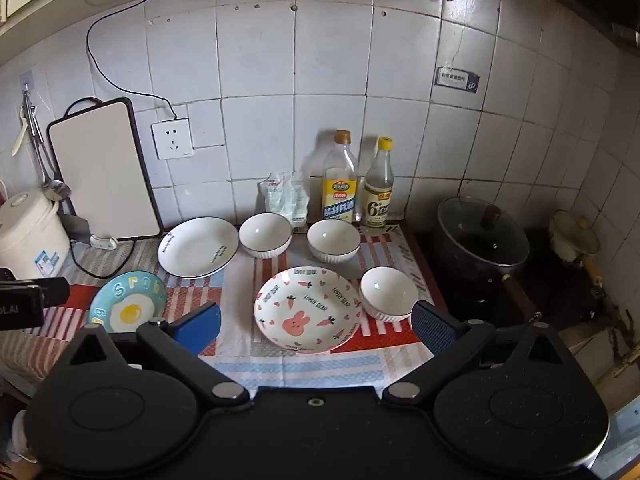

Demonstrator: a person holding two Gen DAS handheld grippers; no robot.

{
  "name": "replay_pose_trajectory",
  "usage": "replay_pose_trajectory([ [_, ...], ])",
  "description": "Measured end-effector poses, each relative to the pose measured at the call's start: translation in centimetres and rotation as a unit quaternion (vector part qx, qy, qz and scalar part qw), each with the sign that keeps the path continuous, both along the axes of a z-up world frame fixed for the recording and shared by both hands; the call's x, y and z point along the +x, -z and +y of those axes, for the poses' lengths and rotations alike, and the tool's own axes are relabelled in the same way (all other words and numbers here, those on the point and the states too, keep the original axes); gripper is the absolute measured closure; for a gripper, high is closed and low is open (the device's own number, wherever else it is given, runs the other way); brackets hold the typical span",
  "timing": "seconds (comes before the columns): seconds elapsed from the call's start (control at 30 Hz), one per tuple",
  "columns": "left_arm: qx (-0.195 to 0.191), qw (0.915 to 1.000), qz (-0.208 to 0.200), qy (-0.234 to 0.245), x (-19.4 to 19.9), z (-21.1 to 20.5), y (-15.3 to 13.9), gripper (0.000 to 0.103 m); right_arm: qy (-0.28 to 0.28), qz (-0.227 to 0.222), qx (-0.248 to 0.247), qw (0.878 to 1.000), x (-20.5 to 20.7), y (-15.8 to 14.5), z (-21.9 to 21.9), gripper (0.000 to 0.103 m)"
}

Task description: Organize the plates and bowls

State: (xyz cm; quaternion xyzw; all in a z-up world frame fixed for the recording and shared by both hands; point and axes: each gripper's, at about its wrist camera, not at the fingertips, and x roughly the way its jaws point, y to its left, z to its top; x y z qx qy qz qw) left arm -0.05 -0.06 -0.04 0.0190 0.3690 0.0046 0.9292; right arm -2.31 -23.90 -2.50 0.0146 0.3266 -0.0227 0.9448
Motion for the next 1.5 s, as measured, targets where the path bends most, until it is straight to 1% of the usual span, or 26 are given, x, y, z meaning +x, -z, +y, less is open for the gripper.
replay_pose_trajectory([
  [0.07, 0.008, 0.9999, -0.002, -0.006, -0.2, -0.1, 0.0, 0.000, -0.001, -0.004, -0.003, 1.000, -0.1, 0.2, 0.2, 0.000],
  [0.1, 0.007, 0.9999, -0.001, -0.011, -0.4, 0.0, 0.4, 0.000, -0.002, -0.004, -0.006, 1.000, -0.1, 0.3, 0.3, 0.000],
  [0.13, 0.005, 0.9999, 0.000, -0.013, -0.5, 0.2, 0.6, 0.000, -0.002, 0.002, 0.002, 1.000, -0.1, 0.4, -0.1, 0.000],
  [0.17, -0.002, 0.9999, 0.000, -0.014, -0.7, 0.6, 0.5, 0.000, -0.002, 0.008, 0.001, 1.000, 0.2, 0.5, 0.1, 0.000],
  [0.27, 0.001, 0.9999, 0.007, -0.015, -0.4, 1.0, 0.7, 0.000, 0.000, 0.005, 0.011, 1.000, 0.2, 0.3, 0.0, 0.000],
  [0.33, -0.002, 0.9999, 0.004, -0.013, -0.6, 1.7, 0.0, 0.000, 0.002, 0.005, 0.012, 1.000, 0.2, 0.7, -0.4, 0.000],
  [0.53, 0.005, 0.9998, 0.013, -0.013, -0.2, 0.7, 0.6, 0.000, -0.001, 0.003, 0.003, 1.000, 0.1, 0.3, -0.3, 0.000],
  [0.73, 0.012, 0.9998, 0.008, -0.012, -0.2, 0.3, 0.8, 0.000, -0.005, 0.002, -0.004, 1.000, -0.1, 0.7, 0.1, 0.000],
  [0.9, 0.011, 0.9998, 0.009, -0.014, -0.6, 0.4, 1.3, 0.000, -0.004, 0.011, -0.008, 1.000, 0.0, 0.9, 0.1, 0.000],
  [1.03, -0.006, 0.9996, 0.024, -0.012, -0.5, 0.9, 1.5, 0.000, 0.000, 0.020, -0.010, 1.000, 0.1, 0.9, 0.1, 0.000],
  [1.33, 0.000, 0.9994, 0.032, -0.009, -0.5, 1.2, 1.7, 0.000, -0.005, 0.032, -0.010, 0.999, 0.2, 0.9, 0.2, 0.000],
  [1.5, 0.002, 0.9994, 0.034, 0.002, -0.6, 0.9, 1.9, 0.000, -0.011, 0.031, -0.014, 0.999, 0.4, 1.0, 0.2, 0.000],
])
